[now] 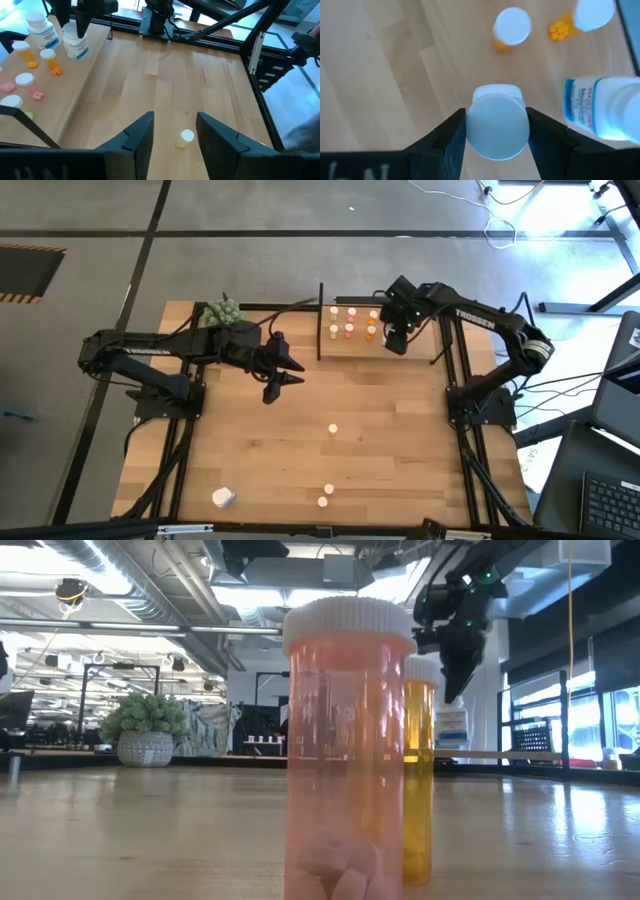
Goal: Pick and place medicine bottles onto shelf by color
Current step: Put the right white pill bottle on the shelf aligned with the other white pill bottle
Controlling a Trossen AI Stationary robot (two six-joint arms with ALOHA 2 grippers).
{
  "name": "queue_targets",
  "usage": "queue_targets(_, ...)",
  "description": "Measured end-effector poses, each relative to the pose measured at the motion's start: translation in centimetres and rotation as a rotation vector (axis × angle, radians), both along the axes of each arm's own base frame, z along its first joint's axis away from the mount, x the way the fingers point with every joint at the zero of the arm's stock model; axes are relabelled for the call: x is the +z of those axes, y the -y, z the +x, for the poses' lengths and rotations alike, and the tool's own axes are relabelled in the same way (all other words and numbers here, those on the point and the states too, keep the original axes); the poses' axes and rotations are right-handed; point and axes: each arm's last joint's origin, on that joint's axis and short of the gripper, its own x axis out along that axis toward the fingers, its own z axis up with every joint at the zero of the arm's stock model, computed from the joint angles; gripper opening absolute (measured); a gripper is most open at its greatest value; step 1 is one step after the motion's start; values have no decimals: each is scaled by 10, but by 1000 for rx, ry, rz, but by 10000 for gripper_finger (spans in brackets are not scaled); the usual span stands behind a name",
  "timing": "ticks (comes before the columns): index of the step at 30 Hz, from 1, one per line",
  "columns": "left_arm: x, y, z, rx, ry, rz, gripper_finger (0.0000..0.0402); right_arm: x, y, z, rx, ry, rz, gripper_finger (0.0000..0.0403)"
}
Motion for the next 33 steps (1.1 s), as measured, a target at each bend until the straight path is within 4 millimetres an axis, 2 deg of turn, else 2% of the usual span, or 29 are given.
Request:
queue_targets(12,0,-5,0,36,0,7,141,0,16,-10,52,4,-53,183)
queue_targets(20,1,-12,-1,289,7,63,141,0,17,-11,53,6,-57,184)
queue_targets(33,2,-13,-1,299,20,68,141,-7,16,-13,97,-9,-59,184)
